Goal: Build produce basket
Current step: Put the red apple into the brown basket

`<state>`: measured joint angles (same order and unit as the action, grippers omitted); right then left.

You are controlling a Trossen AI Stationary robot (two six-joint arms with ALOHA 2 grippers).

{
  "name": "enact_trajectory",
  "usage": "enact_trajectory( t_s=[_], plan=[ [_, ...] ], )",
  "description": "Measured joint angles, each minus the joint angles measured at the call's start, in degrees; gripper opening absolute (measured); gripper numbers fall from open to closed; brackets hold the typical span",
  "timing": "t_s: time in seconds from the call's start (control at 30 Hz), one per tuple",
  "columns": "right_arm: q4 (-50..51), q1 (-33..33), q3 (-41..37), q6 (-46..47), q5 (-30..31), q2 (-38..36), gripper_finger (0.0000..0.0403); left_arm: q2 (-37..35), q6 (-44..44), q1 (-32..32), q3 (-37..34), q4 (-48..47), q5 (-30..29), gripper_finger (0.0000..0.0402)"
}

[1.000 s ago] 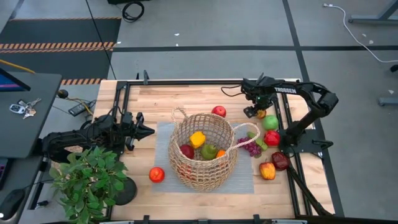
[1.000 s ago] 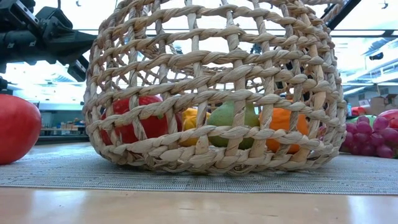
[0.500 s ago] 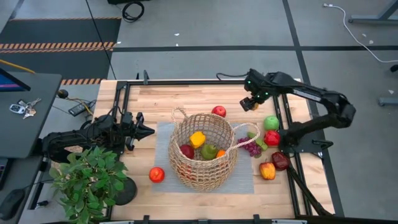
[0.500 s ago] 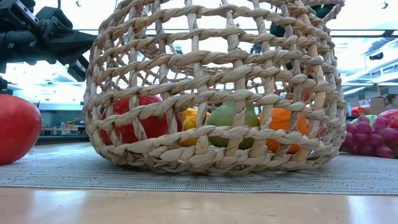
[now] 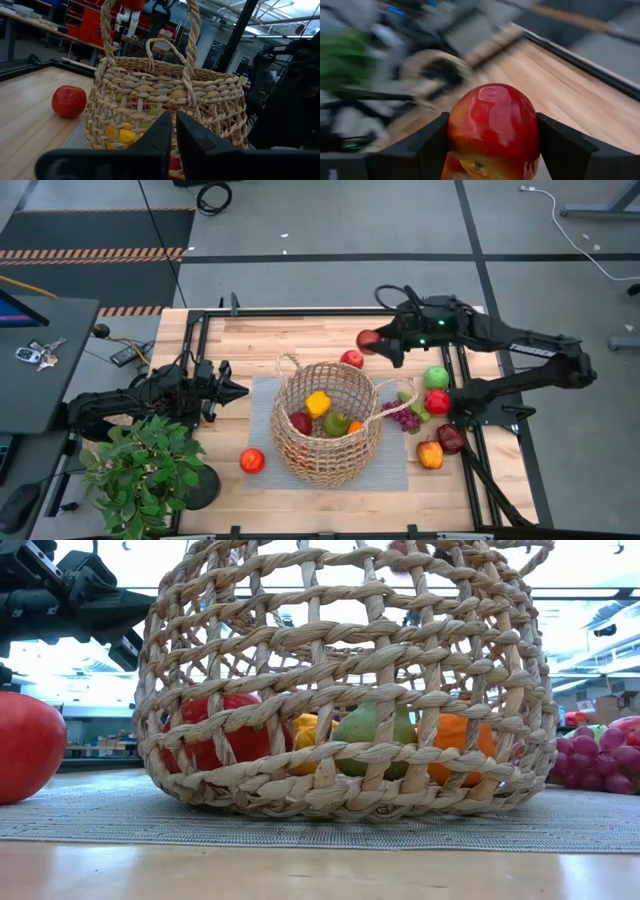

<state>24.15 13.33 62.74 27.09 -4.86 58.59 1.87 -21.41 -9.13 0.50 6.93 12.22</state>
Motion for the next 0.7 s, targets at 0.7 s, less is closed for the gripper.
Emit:
enact_trajectory(
  t_s=[0.7],
  plan=[
    [-7.10,-16.34,8.22,-11.30,0.82,10.45,0.0274,-0.02,0.01,0.00,0.01,-0.04,0.00,0.0028]
  ],
)
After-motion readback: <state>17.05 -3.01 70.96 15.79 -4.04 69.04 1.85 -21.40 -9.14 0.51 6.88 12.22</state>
